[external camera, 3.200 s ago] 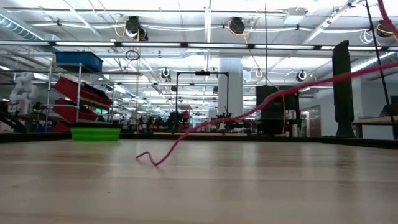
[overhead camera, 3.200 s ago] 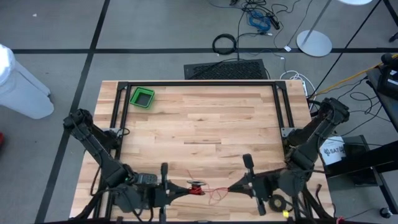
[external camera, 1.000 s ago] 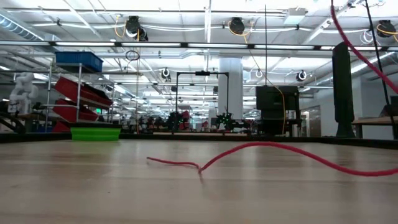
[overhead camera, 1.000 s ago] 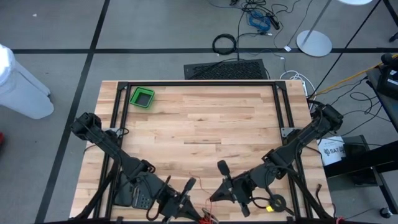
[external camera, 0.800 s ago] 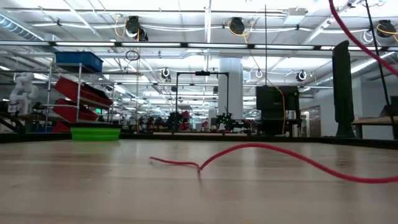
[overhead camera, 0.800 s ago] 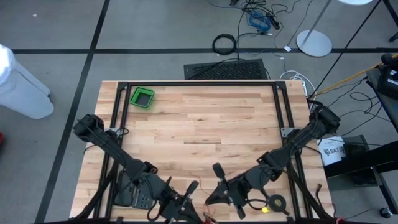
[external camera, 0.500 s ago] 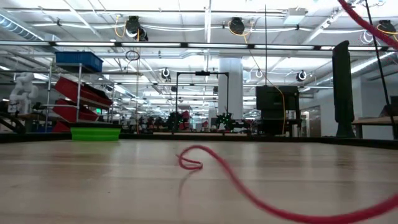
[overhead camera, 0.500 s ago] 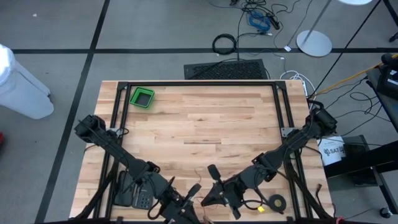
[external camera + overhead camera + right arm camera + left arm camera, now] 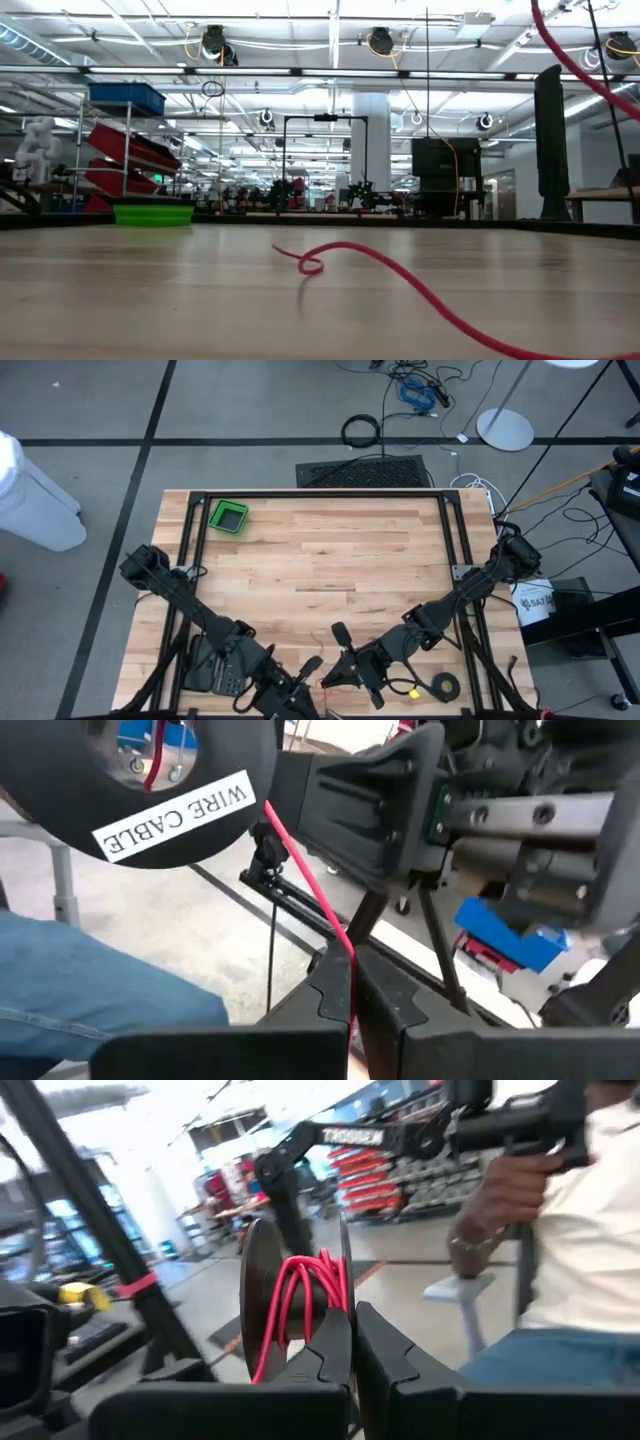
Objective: Coil cords
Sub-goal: Coil the red wire into the spool
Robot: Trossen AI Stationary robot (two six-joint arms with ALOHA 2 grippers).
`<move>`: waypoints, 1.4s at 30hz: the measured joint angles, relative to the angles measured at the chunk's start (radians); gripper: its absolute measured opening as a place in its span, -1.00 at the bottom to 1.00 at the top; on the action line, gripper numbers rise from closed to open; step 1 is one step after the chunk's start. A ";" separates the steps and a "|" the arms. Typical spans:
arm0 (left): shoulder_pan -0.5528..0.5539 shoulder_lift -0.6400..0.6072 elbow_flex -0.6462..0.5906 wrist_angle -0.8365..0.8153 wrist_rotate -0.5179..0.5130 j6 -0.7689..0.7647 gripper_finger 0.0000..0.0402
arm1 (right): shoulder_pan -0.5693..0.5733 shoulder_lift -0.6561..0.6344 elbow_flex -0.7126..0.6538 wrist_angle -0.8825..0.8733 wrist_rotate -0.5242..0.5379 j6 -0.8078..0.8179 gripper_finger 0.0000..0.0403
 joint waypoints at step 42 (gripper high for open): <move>-0.146 -0.095 0.004 -0.065 -0.779 0.128 -1.00 | 0.023 -0.079 -0.011 -0.334 0.088 0.176 -0.89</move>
